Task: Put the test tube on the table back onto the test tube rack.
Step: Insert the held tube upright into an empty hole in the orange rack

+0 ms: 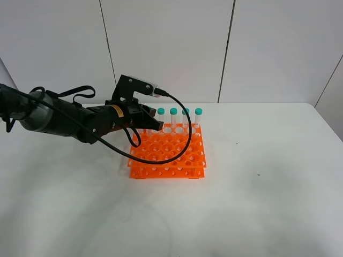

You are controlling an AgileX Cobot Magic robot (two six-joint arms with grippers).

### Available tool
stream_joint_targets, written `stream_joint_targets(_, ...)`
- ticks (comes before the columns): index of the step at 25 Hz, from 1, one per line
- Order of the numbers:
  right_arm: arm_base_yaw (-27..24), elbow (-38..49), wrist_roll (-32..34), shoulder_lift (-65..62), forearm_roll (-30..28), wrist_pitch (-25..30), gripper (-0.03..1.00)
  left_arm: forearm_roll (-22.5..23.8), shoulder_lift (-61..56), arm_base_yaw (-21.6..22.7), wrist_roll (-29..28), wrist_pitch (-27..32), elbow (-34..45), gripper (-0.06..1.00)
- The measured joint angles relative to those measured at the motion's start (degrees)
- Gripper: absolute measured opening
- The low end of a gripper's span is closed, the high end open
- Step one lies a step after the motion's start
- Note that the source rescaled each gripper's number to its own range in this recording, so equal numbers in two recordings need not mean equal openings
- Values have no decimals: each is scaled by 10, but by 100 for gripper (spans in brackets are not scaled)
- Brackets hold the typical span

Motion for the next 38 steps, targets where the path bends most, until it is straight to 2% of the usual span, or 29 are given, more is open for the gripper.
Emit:
stream_joint_targets(16, 0, 0, 0, 0, 0, 0, 100, -11, 35, 0, 0, -21, 0, 0)
stream_joint_targets(24, 0, 0, 0, 0, 0, 0, 100, -45, 36, 4, -26, -24, 0, 0)
stream_joint_targets(38, 0, 0, 0, 0, 0, 0, 100, -45, 36, 7, -28, -25, 1, 0)
